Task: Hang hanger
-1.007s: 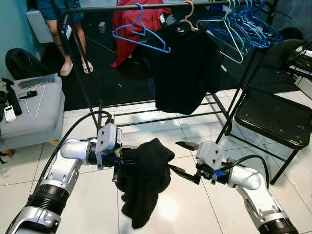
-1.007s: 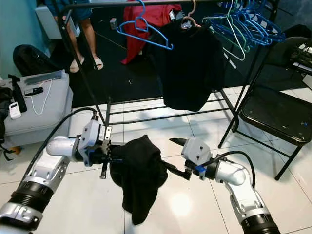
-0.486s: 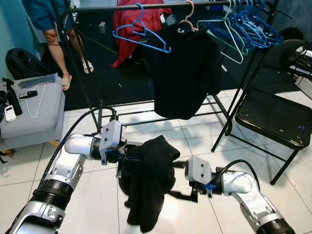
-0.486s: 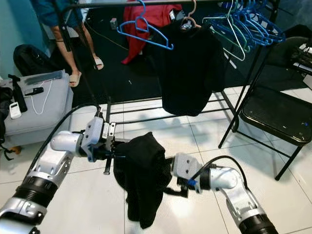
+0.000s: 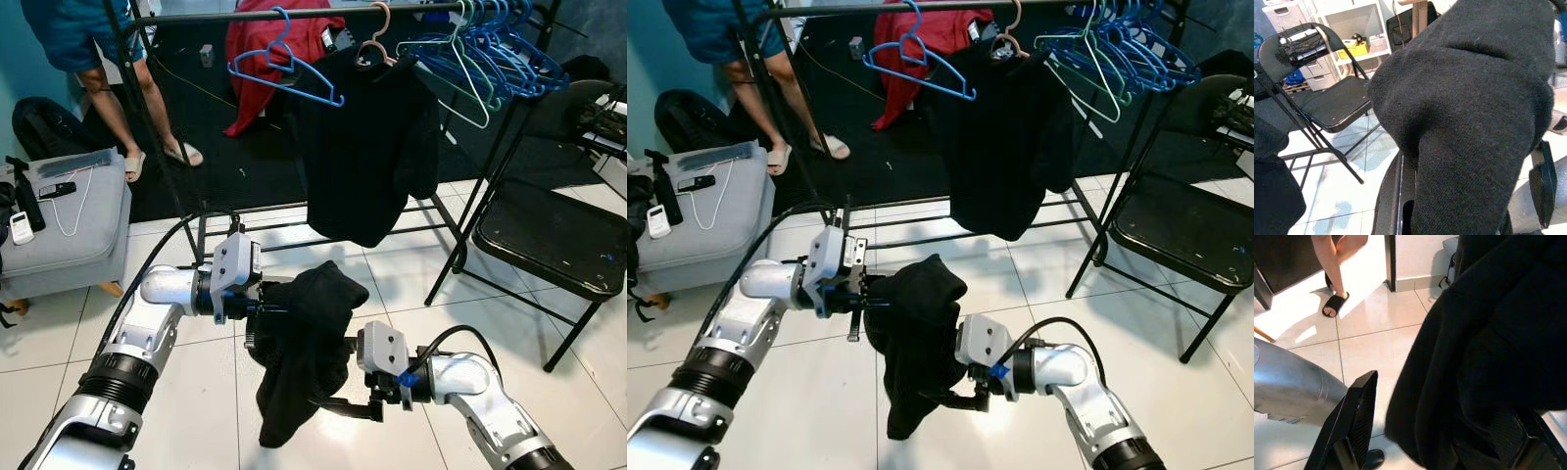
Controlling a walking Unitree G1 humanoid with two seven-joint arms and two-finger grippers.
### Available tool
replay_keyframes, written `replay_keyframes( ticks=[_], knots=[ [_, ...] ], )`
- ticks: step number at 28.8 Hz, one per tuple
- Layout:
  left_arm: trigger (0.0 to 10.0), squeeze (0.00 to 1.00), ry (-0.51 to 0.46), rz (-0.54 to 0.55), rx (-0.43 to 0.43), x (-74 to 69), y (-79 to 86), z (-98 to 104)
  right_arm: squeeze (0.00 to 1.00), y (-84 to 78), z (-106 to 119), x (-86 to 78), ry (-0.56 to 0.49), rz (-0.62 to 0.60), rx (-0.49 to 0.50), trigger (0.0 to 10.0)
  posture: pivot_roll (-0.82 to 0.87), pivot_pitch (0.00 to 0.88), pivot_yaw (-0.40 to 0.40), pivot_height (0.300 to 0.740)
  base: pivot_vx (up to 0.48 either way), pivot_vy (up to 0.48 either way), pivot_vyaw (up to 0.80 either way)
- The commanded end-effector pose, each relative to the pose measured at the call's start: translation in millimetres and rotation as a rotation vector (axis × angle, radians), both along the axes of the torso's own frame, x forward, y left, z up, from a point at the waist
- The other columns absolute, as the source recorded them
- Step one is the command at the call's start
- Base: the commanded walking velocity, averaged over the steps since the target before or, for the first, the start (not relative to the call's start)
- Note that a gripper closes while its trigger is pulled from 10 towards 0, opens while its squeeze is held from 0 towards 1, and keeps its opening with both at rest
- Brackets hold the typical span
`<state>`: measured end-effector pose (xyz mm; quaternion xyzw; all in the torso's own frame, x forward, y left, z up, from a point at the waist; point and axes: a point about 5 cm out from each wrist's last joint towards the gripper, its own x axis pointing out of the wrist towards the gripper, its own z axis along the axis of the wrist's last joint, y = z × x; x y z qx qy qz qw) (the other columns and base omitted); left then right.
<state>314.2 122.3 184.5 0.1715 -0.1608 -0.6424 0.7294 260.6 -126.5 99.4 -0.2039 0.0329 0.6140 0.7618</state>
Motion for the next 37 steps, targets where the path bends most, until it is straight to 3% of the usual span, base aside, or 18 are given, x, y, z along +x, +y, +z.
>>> replay_keyframes(
  ticks=[1, 4, 5, 8, 9, 23, 33, 35, 36, 37],
  knots=[
    [0.0, 0.00, -0.024, 0.008, -0.030, 3.5, -2.6, 6.5, 0.00, 8.3, 0.2, -1.4, -0.028, 0.024, -0.021, 10.0, -0.07, 0.159, 0.065, 0.740, 0.000, 0.000, 0.00],
    [0.0, 0.00, -0.024, 0.016, -0.035, 4.9, -3.1, 7.0, 0.00, 10.7, 2.0, 0.8, -0.059, 0.008, -0.035, 10.0, -0.07, 0.162, 0.067, 0.740, 0.000, 0.000, 0.00],
    [0.0, 0.00, -0.016, 0.037, -0.067, 8.4, -3.9, 10.0, 0.00, 16.6, 10.7, 8.9, -0.169, -0.077, -0.009, 10.0, -0.07, 0.166, 0.069, 0.740, 0.000, 0.000, 0.00],
    [0.0, 0.00, -0.011, 0.043, -0.081, 9.6, -4.2, 11.4, 0.00, 18.2, 14.3, 12.2, -0.209, -0.117, 0.010, 10.0, -0.07, 0.166, 0.069, 0.740, 0.000, 0.000, 0.00],
    [0.0, 0.00, -0.009, 0.050, -0.097, 11.1, -4.7, 13.5, 0.00, 21.1, 20.2, 16.5, -0.235, -0.198, 0.076, 10.0, -0.07, 0.169, 0.070, 0.740, 0.000, 0.000, 0.00],
    [0.0, 0.00, -0.011, 0.057, -0.100, 13.5, -6.1, 13.4, 0.00, 32.6, 7.7, 5.2, -0.171, -0.171, 0.060, 10.0, -0.07, 0.173, 0.072, 0.740, 0.000, 0.000, 0.00],
    [0.0, 0.00, -0.017, 0.062, -0.095, 14.5, -6.1, 13.6, 0.00, 24.1, -3.0, 10.2, -0.087, -0.199, -0.007, 10.0, -0.07, 0.173, 0.072, 0.740, 0.000, 0.000, 0.00],
    [0.0, 0.00, -0.024, 0.052, -0.094, 13.8, -6.5, 14.3, 0.00, 15.6, -0.3, 18.4, -0.074, -0.264, 0.044, 10.0, -0.07, 0.173, 0.072, 0.740, 0.000, 0.000, 0.00],
    [0.0, 0.00, -0.027, 0.030, -0.092, 11.3, -7.0, 14.5, 0.00, 10.2, 6.4, 21.8, -0.047, -0.282, 0.146, 10.0, -0.07, 0.173, 0.075, 0.740, 0.000, 0.000, 0.00],
    [0.0, 0.00, -0.027, 0.030, -0.092, 11.3, -7.0, 14.5, 0.00, 10.2, 6.4, 21.8, -0.047, -0.282, 0.146, 10.0, -0.07, 0.173, 0.075, 0.740, 0.000, 0.000, 0.00]
  ],
)
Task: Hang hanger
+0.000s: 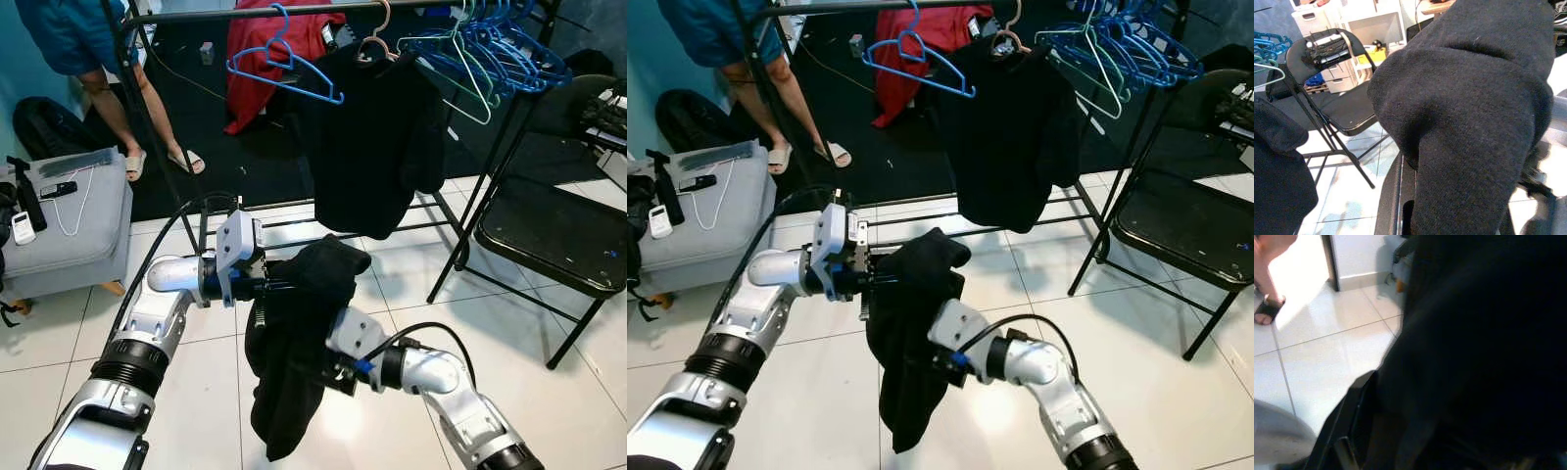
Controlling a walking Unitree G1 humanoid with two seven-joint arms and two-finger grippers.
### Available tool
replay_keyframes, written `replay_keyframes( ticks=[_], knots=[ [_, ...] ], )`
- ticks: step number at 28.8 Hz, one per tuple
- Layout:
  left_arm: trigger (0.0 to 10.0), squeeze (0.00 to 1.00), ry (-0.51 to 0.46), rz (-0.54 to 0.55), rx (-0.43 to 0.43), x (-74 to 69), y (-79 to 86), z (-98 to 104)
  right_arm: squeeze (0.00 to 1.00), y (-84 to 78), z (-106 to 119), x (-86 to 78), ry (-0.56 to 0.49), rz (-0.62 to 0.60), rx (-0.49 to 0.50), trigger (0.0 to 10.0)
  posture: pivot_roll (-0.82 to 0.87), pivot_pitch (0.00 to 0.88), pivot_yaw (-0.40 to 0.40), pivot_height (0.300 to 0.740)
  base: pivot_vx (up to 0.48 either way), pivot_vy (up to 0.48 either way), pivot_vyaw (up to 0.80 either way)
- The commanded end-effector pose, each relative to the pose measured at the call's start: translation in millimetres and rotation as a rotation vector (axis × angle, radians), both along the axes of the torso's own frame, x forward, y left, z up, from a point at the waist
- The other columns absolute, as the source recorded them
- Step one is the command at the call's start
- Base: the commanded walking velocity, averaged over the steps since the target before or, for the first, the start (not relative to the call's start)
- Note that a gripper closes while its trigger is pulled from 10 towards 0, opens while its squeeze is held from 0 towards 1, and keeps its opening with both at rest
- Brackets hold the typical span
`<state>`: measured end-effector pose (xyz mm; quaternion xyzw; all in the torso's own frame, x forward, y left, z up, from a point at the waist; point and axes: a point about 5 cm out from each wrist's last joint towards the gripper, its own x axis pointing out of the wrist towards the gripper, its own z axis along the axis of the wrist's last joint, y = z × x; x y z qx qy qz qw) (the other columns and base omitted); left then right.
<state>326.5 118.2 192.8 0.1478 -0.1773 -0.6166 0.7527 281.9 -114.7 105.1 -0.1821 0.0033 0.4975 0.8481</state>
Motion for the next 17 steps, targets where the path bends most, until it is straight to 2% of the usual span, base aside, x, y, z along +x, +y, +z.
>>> replay_keyframes(
  ticks=[1, 2, 4, 5, 6, 7, 9, 11, 12, 14, 15, 16, 17],
  knots=[
    [0.0, 0.00, -0.033, -0.023, -0.019, -1.0, -2.9, 6.3, 0.00, -1.6, 0.6, 0.5, 0.018, -0.005, 0.052, 10.0, -0.07, 0.173, 0.075, 0.740, 0.000, 0.000, 0.00],
    [0.0, 0.00, -0.036, -0.038, -0.017, -2.8, -3.2, 6.4, 0.00, -5.3, 5.4, 2.3, 0.024, -0.009, 0.127, 10.0, -0.07, 0.173, 0.075, 0.740, 0.000, 0.000, 0.00],
    [0.0, 0.00, -0.036, -0.038, -0.017, -2.8, -3.2, 6.4, 0.00, -5.3, 5.4, 2.3, 0.024, -0.009, 0.127, 10.0, -0.07, 0.173, 0.075, 0.740, 0.000, 0.000, 0.00],
    [0.0, 0.00, -0.038, -0.060, 0.013, -6.2, -2.1, 4.0, 0.00, -11.1, 9.2, 3.2, 0.035, 0.012, 0.177, 10.0, -0.07, 0.173, 0.077, 0.740, 0.000, 0.000, 0.00],
    [0.0, 0.00, -0.038, -0.060, 0.013, -6.2, -2.1, 4.0, 0.00, -11.1, 9.2, 3.2, 0.035, 0.012, 0.177, 10.0, -0.07, 0.173, 0.077, 0.740, 0.000, 0.000, 0.00],
    [0.0, 0.00, -0.042, -0.073, 0.049, -8.7, 0.7, 0.9, 0.00, -16.1, 12.3, 3.0, 0.044, 0.056, 0.189, 10.0, -0.07, 0.170, 0.072, 0.740, 0.000, 0.000, 0.00],
    [0.0, 0.00, -0.046, -0.076, 0.093, -10.6, 5.8, -2.7, 0.00, -20.2, 15.4, 0.1, 0.057, 0.148, 0.150, 9.8, -0.07, 0.165, 0.070, 0.740, 0.000, 0.000, 0.00],
    [0.0, 0.00, -0.046, -0.076, 0.093, -10.6, 5.8, -2.7, 0.00, -20.2, 15.4, 0.1, 0.057, 0.148, 0.150, 9.8, -0.07, 0.165, 0.070, 0.740, 0.000, 0.000, 0.00],
    [0.0, 0.00, -0.046, -0.073, 0.099, -10.5, 7.4, -3.1, 0.00, -20.4, 16.2, -1.5, 0.059, 0.184, 0.129, 9.3, -0.07, 0.165, 0.070, 0.740, 0.000, 0.000, 0.00],
    [0.0, 0.00, -0.046, -0.073, 0.099, -10.5, 7.4, -3.1, 0.00, -20.4, 16.2, -1.5, 0.059, 0.184, 0.129, 9.3, -0.07, 0.165, 0.070, 0.740, 0.000, 0.000, 0.00],
    [0.0, 0.00, -0.047, -0.068, 0.104, -10.3, 8.7, -3.6, 0.00, -20.8, 16.4, -3.9, 0.064, 0.227, 0.102, 8.0, -0.07, 0.159, 0.069, 0.740, 0.000, 0.000, 0.00],
    [0.0, 0.00, -0.047, -0.068, 0.104, -10.3, 8.7, -3.6, 0.00, -20.8, 16.4, -3.9, 0.064, 0.227, 0.102, 8.0, -0.07, 0.159, 0.069, 0.740, 0.000, 0.000, 0.00],
    [0.0, 0.00, -0.047, -0.065, 0.109, -10.2, 9.7, -4.2, 0.00, -22.9, 14.4, -7.2, 0.079, 0.279, 0.057, 2.7, -0.07, 0.151, 0.065, 0.740, 0.000, 0.000, 0.00]
  ],
)
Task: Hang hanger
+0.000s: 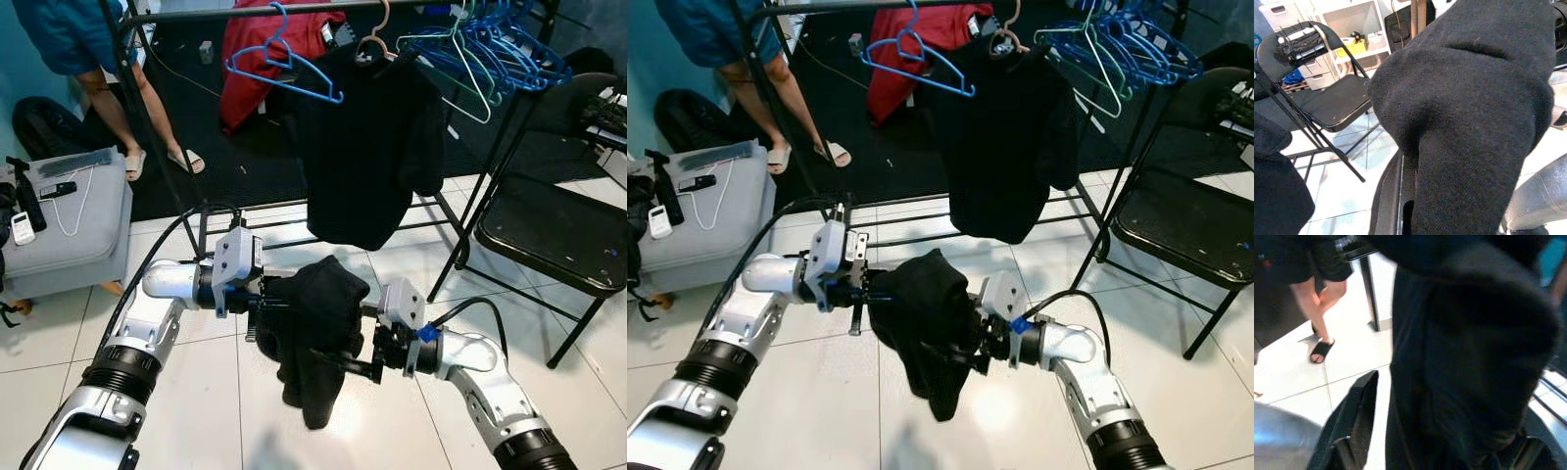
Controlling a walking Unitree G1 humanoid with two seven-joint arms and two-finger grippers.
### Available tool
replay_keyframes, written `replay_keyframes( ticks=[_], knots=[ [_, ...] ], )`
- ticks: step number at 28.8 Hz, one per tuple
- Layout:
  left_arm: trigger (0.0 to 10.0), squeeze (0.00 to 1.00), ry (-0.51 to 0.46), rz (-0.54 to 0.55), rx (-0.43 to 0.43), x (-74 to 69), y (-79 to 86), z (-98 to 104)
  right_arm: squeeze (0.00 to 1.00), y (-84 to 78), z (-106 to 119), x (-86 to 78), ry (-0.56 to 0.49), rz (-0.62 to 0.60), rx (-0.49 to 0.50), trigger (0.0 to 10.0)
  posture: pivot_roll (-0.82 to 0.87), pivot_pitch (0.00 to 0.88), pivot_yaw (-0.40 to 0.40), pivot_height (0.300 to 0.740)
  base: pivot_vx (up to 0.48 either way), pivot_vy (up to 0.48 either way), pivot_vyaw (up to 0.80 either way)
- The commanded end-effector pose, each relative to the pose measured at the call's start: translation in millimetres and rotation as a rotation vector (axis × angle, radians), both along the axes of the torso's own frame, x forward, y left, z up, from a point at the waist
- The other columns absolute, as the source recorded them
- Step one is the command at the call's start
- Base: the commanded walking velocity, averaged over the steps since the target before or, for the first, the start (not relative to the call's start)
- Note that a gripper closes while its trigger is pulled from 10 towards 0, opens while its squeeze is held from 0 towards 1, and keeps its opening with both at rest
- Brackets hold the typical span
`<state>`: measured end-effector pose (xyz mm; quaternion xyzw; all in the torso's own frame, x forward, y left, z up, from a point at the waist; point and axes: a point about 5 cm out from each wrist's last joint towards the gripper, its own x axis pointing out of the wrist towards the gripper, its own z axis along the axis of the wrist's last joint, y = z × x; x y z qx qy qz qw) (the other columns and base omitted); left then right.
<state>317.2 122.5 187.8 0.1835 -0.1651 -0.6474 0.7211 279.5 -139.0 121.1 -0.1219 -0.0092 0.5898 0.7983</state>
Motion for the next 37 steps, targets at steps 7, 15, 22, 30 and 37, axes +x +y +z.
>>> replay_keyframes(
  ticks=[7, 15, 22, 30, 37],
  knots=[
    [0.0, 0.00, -0.015, 0.013, 0.033, -1.9, 8.5, -2.5, 0.00, -9.3, -8.0, -11.5, 0.044, 0.161, -0.147, 0.0, -0.07, 0.133, 0.058, 0.740, 0.000, 0.000, 0.00],
    [0.0, 0.00, -0.015, 0.029, 0.049, -2.0, 14.1, -4.2, 0.00, -18.5, -9.3, -14.0, 0.079, 0.167, -0.169, 0.0, -0.07, 0.115, 0.053, 0.740, 0.000, 0.000, 0.00],
    [0.0, 0.00, -0.017, 0.029, 0.046, -2.0, 12.2, -4.5, 0.00, -15.7, -8.9, -11.1, 0.058, 0.129, -0.128, 0.0, -0.07, 0.112, 0.056, 0.740, 0.000, 0.000, 0.00],
    [10.0, 1.00, 0.103, 0.498, 0.137, 23.5, 35.9, -38.5, 0.00, -2.0, 12.0, 7.6, -0.073, -0.083, -0.052, 0.0, -0.07, 0.123, 0.047, 0.740, 0.000, 0.000, 0.00],
    [10.0, 1.00, 0.115, 0.566, 0.137, 20.3, 41.5, -49.3, 0.00, 7.4, 13.5, 6.6, -0.069, -0.137, 0.007, 0.0, -0.07, 0.133, 0.042, 0.740, 0.000, 0.000, 0.00]
  ],
)
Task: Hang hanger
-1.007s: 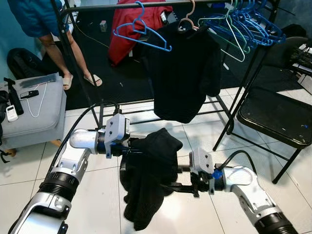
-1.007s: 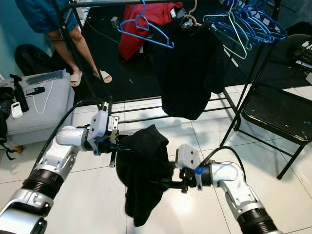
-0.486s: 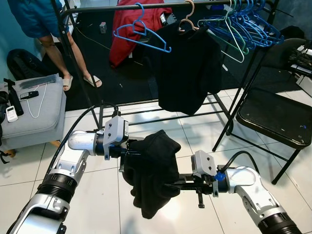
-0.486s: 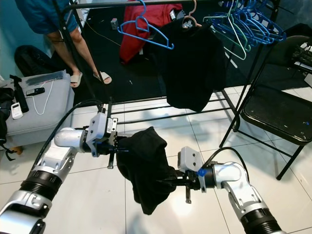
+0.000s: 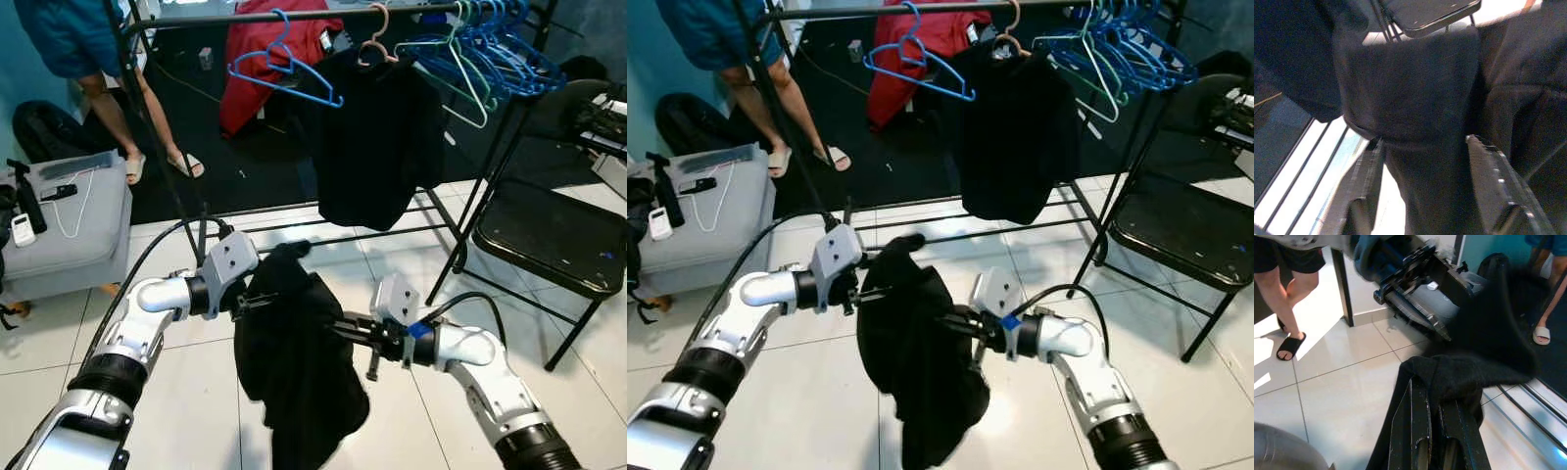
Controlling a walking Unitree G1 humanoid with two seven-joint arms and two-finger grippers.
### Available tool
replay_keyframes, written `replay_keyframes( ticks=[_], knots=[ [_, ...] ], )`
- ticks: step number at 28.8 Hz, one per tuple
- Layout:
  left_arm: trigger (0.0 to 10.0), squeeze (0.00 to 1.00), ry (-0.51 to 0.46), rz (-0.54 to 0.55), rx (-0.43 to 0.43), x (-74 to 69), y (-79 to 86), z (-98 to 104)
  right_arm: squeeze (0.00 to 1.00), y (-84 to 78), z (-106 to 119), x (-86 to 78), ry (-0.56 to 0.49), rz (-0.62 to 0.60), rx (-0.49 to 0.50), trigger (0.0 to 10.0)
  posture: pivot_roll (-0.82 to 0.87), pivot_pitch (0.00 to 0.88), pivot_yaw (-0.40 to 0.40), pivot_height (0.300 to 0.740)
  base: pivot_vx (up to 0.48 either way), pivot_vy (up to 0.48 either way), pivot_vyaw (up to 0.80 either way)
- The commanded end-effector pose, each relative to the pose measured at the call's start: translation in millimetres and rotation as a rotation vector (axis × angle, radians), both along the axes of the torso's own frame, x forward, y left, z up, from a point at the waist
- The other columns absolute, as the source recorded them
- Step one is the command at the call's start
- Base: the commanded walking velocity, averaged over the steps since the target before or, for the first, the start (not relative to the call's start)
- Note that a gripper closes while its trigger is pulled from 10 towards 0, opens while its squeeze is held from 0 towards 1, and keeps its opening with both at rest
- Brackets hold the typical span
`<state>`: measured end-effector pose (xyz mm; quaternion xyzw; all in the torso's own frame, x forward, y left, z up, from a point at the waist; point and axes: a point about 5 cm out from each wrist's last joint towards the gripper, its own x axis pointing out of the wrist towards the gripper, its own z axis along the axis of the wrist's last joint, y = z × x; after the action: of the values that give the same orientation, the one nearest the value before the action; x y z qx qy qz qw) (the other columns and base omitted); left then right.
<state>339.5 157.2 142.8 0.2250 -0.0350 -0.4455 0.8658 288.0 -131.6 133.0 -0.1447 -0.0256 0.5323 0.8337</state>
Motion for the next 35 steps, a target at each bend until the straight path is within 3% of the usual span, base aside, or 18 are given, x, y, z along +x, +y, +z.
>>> replay_keyframes(
  ticks=[1, 2, 4, 7, 9, 12, 13, 16, 17, 20, 28, 35],
  knots=[
    [10.0, 1.00, 0.001, 0.057, 0.031, -0.8, 10.6, -4.7, 0.00, 0.3, -1.3, -2.8, 0.005, -0.013, 0.013, 0.0, -0.07, 0.134, 0.038, 0.740, 0.000, 0.000, 0.00],
    [10.0, 0.00, -0.007, 0.112, 0.038, 1.5, 16.6, -4.7, 0.00, -0.7, -3.2, -2.9, 0.012, -0.024, 0.011, 0.0, -0.07, 0.137, 0.035, 0.740, 0.000, 0.000, 0.00],
    [10.0, 0.00, -0.007, 0.112, 0.038, 1.5, 16.6, -4.7, 0.00, -0.7, -3.2, -2.9, 0.012, -0.024, 0.011, 0.0, -0.07, 0.137, 0.035, 0.740, 0.000, 0.000, 0.00],
    [10.0, 0.00, -0.022, 0.231, 0.030, 6.7, 29.3, -3.0, 0.00, -2.8, -5.1, -2.3, 0.024, -0.049, 0.010, 0.0, -0.07, 0.138, 0.034, 0.740, 0.000, 0.000, 0.00],
    [10.0, 0.00, -0.022, 0.231, 0.030, 6.7, 29.3, -3.0, 0.00, -2.8, -5.1, -2.3, 0.024, -0.049, 0.010, 0.0, -0.07, 0.138, 0.034, 0.740, 0.000, 0.000, 0.00],
    [10.0, 0.00, -0.037, 0.294, -0.024, 9.8, 33.3, 0.2, 0.00, -6.4, -8.7, 1.5, 0.043, -0.109, -0.013, 0.0, -0.07, 0.139, 0.033, 0.740, 0.000, 0.000, 0.00],
    [10.0, 0.00, -0.038, 0.263, -0.073, 8.2, 28.2, 2.8, 0.00, -11.3, -13.4, 5.8, 0.066, -0.177, -0.037, 0.0, -0.07, 0.139, 0.031, 0.740, 0.000, 0.000, 0.00],
    [10.0, 0.00, -0.041, 0.237, -0.102, 6.3, 23.2, 4.2, 0.00, -15.1, -17.1, 9.0, 0.086, -0.239, -0.051, 0.0, -0.07, 0.139, 0.030, 0.740, 0.000, 0.000, 0.00],
    [10.0, 0.00, -0.037, 0.195, -0.124, 2.3, 15.4, 3.4, 0.00, -20.8, -21.4, 13.3, 0.114, -0.334, -0.049, 0.0, -0.07, 0.139, 0.030, 0.740, 0.000, 0.000, 0.00],
    [10.0, 0.00, -0.019, 0.231, -0.130, 1.9, 13.1, -1.5, 0.00, -24.2, -22.4, 18.3, 0.126, -0.419, -0.020, 0.0, -0.07, 0.141, 0.031, 0.740, 0.000, 0.000, 0.00],
    [10.0, 0.00, 0.058, 0.386, -0.154, 3.7, 10.4, -17.7, 0.00, -16.0, -31.2, 16.7, 0.185, -0.457, 0.024, 0.0, -0.07, 0.139, 0.028, 0.740, 0.000, 0.000, 0.00],
    [10.0, 0.00, 0.084, 0.345, -0.171, -2.5, 1.3, -21.3, 0.00, -11.8, -29.3, 19.6, 0.186, -0.486, 0.042, 0.0, -0.07, 0.140, 0.027, 0.740, 0.000, 0.000, 0.00]
  ],
)
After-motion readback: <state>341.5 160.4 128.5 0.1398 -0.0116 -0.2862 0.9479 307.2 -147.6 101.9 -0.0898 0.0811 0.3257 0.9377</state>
